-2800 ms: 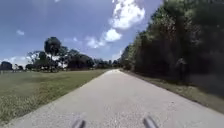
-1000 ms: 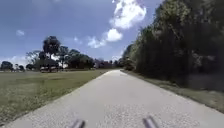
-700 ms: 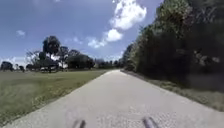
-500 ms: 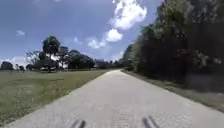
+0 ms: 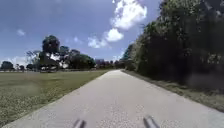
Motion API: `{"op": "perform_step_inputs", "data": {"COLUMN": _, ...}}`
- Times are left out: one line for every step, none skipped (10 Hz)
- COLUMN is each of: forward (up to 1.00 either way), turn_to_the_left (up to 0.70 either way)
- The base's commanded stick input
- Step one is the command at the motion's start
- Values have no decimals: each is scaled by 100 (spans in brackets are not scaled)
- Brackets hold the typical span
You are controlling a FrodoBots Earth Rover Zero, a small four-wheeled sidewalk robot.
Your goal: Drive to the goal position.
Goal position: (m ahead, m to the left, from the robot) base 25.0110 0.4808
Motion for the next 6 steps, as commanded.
{"op": "perform_step_inputs", "data": {"forward": 50, "turn_to_the_left": 0}}
{"op": "perform_step_inputs", "data": {"forward": 50, "turn_to_the_left": 0}}
{"op": "perform_step_inputs", "data": {"forward": 50, "turn_to_the_left": 0}}
{"op": "perform_step_inputs", "data": {"forward": 50, "turn_to_the_left": 0}}
{"op": "perform_step_inputs", "data": {"forward": 50, "turn_to_the_left": 0}}
{"op": "perform_step_inputs", "data": {"forward": 50, "turn_to_the_left": 0}}
